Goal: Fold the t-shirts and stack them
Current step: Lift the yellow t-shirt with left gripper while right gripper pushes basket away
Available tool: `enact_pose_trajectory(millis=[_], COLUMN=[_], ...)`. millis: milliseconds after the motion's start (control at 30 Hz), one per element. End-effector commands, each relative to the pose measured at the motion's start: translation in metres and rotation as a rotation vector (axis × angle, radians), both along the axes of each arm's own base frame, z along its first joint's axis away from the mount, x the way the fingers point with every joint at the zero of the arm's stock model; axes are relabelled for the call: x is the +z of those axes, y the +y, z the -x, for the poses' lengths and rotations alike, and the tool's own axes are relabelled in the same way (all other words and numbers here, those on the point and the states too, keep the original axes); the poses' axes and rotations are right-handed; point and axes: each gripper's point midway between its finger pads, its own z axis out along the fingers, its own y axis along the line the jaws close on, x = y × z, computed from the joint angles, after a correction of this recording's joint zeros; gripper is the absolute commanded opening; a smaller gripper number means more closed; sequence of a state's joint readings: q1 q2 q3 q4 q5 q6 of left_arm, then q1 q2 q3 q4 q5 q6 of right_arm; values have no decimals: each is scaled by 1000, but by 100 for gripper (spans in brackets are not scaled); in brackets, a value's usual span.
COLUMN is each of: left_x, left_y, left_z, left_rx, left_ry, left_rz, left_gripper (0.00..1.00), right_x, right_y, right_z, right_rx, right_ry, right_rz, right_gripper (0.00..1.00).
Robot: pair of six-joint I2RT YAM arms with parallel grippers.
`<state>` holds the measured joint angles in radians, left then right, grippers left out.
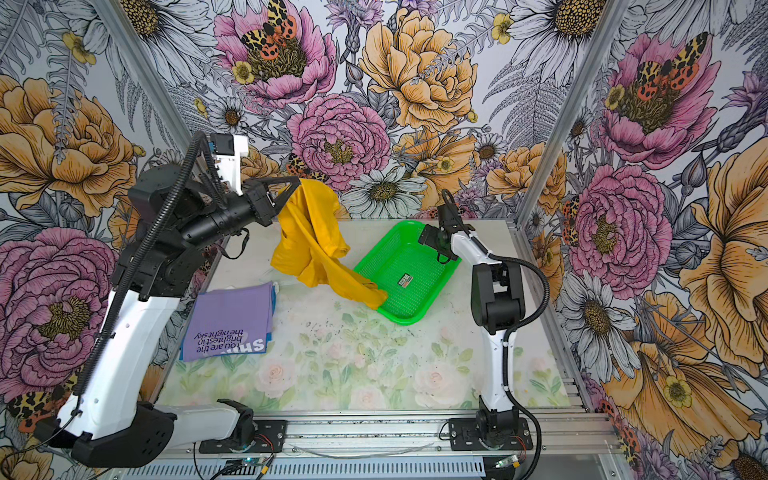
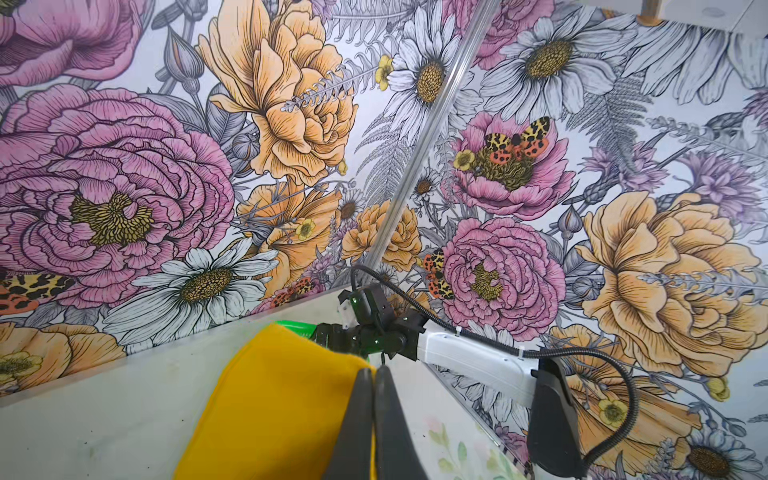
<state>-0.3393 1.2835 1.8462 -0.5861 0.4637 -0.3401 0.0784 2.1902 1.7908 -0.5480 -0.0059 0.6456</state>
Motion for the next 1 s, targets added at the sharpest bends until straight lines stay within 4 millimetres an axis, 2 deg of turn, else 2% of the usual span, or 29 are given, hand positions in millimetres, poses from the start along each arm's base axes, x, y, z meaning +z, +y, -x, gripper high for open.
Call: enact_pose_trajectory(millis=[0, 67, 133, 200, 267, 333, 400, 467, 533, 667, 733, 800, 900, 967], left_x=[2, 1, -2, -4, -11, -19, -29, -37, -43, -50, -49, -46, -37, -29], left_y=[2, 4, 6, 7, 6, 5, 3, -3, -13, -38, -48, -57, -64, -67], left_z=[14, 15, 15, 14, 12, 7, 3, 2, 4, 17, 26, 34, 39, 39], left_rx=[-58, -61, -61, -61, -66, -67, -69, -97, -135, -254, -295, -330, -349, -366], left_ry=[25, 28, 40, 47, 62, 82, 106, 128, 143, 157, 153, 142, 132, 131], left_rz=[16, 18, 16, 16, 9, 3, -3, -5, -11, -26, -29, -33, -16, 27], left_gripper=[0, 0, 0, 0, 0, 0, 0, 0, 0, 0, 0, 0, 0, 0], right_x=[19, 27, 39, 64, 96, 124, 136, 137, 131, 122, 127, 140, 156, 158], right_y=[-97, -139, -171, -176, -156, -122, -83, -55, -17, 71, 112, 146, 160, 150], right_z=[4, 4, -2, -15, -23, -20, -8, 12, 34, 88, 118, 150, 186, 198], right_rx=[-226, -282, -298, -220, -96, 23, 120, 167, 248, 511, 668, 807, 886, 851], right_ry=[1, -7, -31, -88, -157, -211, -221, -206, -182, -165, -213, -308, -391, -401], right_rz=[129, 161, 161, 171, 162, 146, 113, 93, 80, 24, -12, -87, -169, -139], right_gripper=[99, 100, 99, 99, 99, 100, 99, 100, 99, 99, 100, 100, 100, 99])
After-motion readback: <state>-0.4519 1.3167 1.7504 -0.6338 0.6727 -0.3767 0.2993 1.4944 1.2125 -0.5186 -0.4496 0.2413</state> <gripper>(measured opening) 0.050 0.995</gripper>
